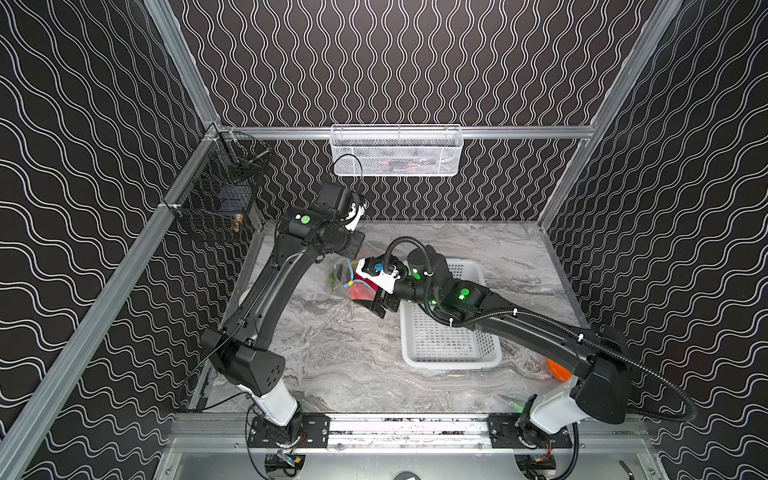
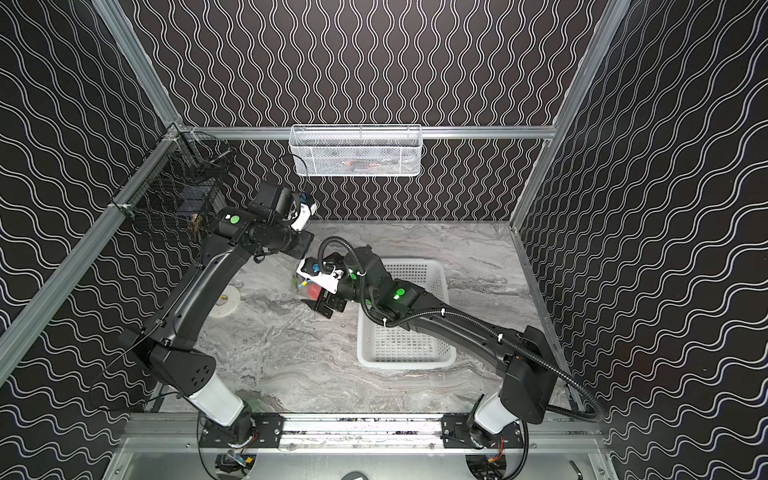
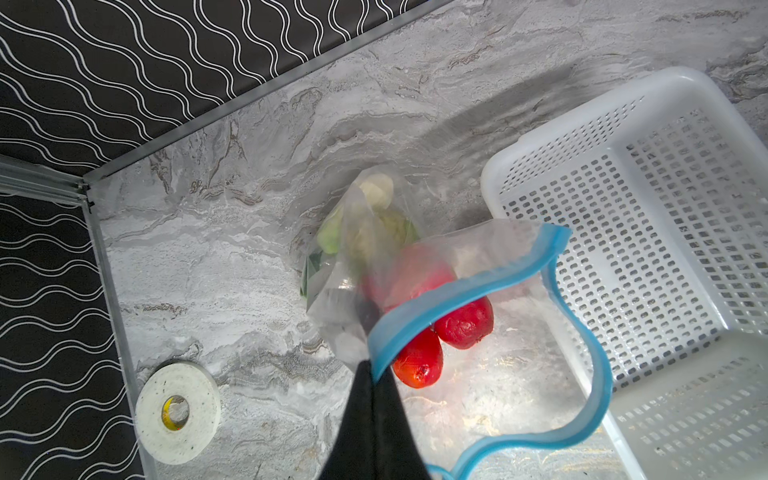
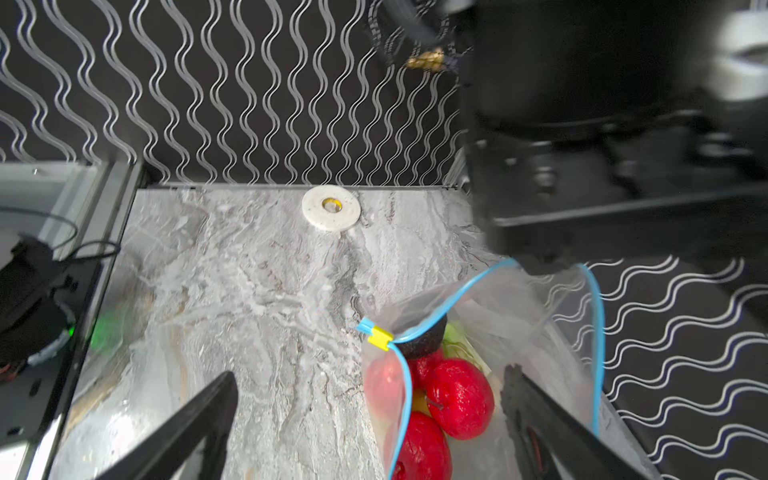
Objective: Place the food in the zip-top bag and seal the zipper
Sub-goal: 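Pinch the blue zipper edge with the right gripper near the left gripper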
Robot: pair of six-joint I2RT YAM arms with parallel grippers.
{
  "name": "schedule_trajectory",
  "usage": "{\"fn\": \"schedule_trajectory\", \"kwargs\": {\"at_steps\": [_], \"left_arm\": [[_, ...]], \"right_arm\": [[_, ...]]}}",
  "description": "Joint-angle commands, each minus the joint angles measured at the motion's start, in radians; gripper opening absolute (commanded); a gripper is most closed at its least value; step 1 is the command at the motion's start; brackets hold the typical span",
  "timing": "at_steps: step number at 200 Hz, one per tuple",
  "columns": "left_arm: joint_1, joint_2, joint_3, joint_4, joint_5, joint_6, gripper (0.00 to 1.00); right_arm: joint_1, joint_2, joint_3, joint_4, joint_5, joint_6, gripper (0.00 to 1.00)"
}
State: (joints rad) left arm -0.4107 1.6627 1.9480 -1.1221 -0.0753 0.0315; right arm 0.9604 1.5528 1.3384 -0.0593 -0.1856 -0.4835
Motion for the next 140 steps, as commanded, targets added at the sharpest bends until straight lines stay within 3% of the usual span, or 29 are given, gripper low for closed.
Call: {"fn": "schedule_trajectory", "kwargs": {"at_steps": [1,140], "left_arm": [[0.003,-0.007,0.004,0.012,-0.007,0.005,0.0],[0.01,-0.001,-0.002,0.013,0.0,0.002,0.0]], "right_arm": [[0.013,0.003,0.015,-0.04,-0.013,-0.112,0.95],[0.087,0.124,0.124,-0.134,0.204,-0.398,0.65]]}}
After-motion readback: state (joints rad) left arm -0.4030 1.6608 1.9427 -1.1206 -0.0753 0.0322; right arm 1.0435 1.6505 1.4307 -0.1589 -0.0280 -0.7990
